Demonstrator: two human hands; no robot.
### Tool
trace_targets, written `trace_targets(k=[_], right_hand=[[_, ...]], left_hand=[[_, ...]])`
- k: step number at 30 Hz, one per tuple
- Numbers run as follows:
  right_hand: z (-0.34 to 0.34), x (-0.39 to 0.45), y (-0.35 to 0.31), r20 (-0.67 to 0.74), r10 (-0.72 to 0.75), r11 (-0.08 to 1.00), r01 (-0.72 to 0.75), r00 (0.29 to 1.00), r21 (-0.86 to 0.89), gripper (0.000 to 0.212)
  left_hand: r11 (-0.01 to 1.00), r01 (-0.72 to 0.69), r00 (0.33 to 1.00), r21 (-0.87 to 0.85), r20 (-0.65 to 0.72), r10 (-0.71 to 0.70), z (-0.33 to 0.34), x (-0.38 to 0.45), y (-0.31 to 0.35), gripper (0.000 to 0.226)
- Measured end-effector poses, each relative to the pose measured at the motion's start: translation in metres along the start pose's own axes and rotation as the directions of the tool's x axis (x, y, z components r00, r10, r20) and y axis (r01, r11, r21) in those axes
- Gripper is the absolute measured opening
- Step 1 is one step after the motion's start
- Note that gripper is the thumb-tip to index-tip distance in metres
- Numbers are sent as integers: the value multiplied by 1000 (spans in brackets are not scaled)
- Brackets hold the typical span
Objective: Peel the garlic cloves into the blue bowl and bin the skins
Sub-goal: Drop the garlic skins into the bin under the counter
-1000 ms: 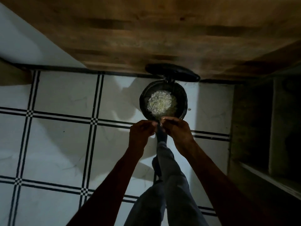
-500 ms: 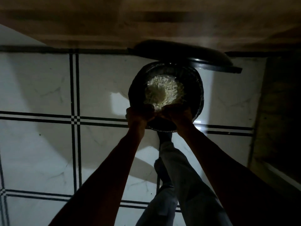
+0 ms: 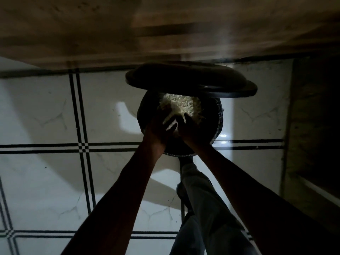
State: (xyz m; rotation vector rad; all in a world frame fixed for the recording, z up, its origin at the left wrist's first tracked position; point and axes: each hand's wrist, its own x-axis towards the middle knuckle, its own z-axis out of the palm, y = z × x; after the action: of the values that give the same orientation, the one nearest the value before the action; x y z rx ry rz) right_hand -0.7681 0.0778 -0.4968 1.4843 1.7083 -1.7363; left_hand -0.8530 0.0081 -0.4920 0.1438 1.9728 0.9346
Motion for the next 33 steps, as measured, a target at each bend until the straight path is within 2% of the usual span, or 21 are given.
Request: trace_targets(k=[1, 2, 3, 4, 5, 7, 8, 11, 13, 14, 15, 17, 20, 22, 24, 27, 30, 33], right_hand=[[1, -2, -3, -59, -46, 999, 46, 997, 7, 56], [4, -4, -4, -60, -127, 992, 128, 990, 20, 55], [9, -8, -3, -12, -176, 984, 176, 984, 24, 54], [13, -13, -1, 35, -178, 984, 178, 983, 24, 55], [14, -17, 3, 32, -156, 987, 155, 987, 39, 57], [4, -12, 13, -82, -60, 994, 67, 995, 90, 58], [-5, -16, 15, -121, -7, 995, 18, 993, 97, 56], [-28, -55, 13, -189, -70, 976, 107, 979, 192, 49], [-46, -94, 14, -253, -81, 940, 159, 964, 303, 39], [-59, -112, 19, -302, -73, 924, 179, 950, 338, 33], [-72, -130, 25, -362, -56, 915, 192, 931, 354, 25], [-104, -174, 34, -452, -34, 897, 227, 891, 379, 16], [-155, -261, 37, -553, -23, 893, 266, 833, 363, 23], [-188, -335, 39, -614, -56, 903, 302, 787, 305, 25], [-216, -420, 47, -692, -66, 918, 315, 719, 240, 27], [-245, -545, 76, -809, -68, 942, 306, 584, 141, 26], [-266, -651, 120, -895, -17, 944, 301, 445, 132, 25], [-279, -733, 169, -952, 79, 937, 305, 297, 172, 27]], left_hand=[[998, -32, 999, 49, 42, 30, 0, 2, 0, 44], [997, 55, 996, -60, 72, -50, -1, 5, -4, 44], [989, 123, 991, -80, 54, -119, -3, 5, -9, 46], [973, 196, 980, -121, 60, -190, -2, 3, -10, 48], [988, 148, 988, -50, 58, -146, -3, -3, -6, 47], [991, 40, 995, -129, 100, -27, -4, -12, -2, 45], [975, 53, 993, -215, 118, -28, -5, -21, -7, 46], [961, 123, 992, -247, 26, -121, -12, -46, -7, 50], [954, 179, 983, -240, 77, -165, -8, -69, 14, 49], [964, 192, 978, -186, 119, -172, -3, -82, 28, 39], [977, 183, 975, -112, 151, -165, 1, -97, 43, 28], [996, 84, 973, -8, 215, -81, 14, -136, 77, 20], [989, -130, 944, 68, 313, 103, 39, -203, 138, 13], [949, -296, 884, 107, 407, 230, 59, -256, 179, 8], [869, -476, 788, 136, 505, 353, 84, -320, 214, 8], [639, -750, 570, 169, 656, 495, 130, -426, 251, 30], [429, -899, 331, 89, 781, 530, 186, -530, 270, 37], [300, -954, 167, 7, 843, 512, 240, -617, 269, 30]])
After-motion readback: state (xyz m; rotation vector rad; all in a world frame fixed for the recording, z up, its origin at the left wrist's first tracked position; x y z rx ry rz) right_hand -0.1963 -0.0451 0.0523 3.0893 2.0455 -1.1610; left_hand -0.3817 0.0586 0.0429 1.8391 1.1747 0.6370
